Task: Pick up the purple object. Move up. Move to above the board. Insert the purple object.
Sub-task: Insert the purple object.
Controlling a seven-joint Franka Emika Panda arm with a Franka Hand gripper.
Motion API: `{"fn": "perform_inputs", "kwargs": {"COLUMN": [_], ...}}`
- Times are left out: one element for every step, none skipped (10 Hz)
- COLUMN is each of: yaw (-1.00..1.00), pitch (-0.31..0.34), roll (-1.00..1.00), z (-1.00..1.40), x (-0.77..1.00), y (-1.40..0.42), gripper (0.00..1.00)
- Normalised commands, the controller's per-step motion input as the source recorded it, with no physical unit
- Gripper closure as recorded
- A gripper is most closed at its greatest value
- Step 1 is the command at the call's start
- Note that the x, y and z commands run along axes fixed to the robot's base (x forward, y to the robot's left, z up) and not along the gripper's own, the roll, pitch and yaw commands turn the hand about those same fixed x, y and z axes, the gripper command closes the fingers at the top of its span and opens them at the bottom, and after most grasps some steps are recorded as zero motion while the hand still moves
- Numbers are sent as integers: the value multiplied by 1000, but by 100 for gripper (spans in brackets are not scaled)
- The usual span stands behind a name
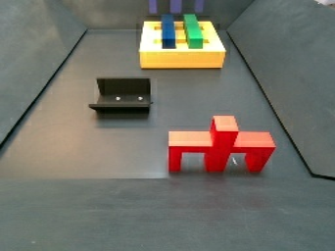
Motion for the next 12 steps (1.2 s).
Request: {"fn": "perform_inputs", "kwargs": {"yaw": [0, 0, 0, 11, 0, 0, 0, 0, 0, 0, -6, 0], "pitch": [-170, -139, -139, -121, -21, -24, -50, -61, -60, -9, 0, 0], "roll": [0, 0, 0, 0, 54, 93, 87, 31, 4, 0, 0, 0], "z": [-477, -251, 0, 0, -9, -120, -131, -94, -137, -183, -240, -200], "x": [-89, -211, -180, -77, 0, -89, -197, -51, -63, 54, 283, 143], "y": [-23, 0, 0, -69, -109, -94, -89, -80, -26, -11, 0, 0], "gripper": [100, 100, 100, 100, 100, 100, 100, 100, 100, 100, 100, 100]}}
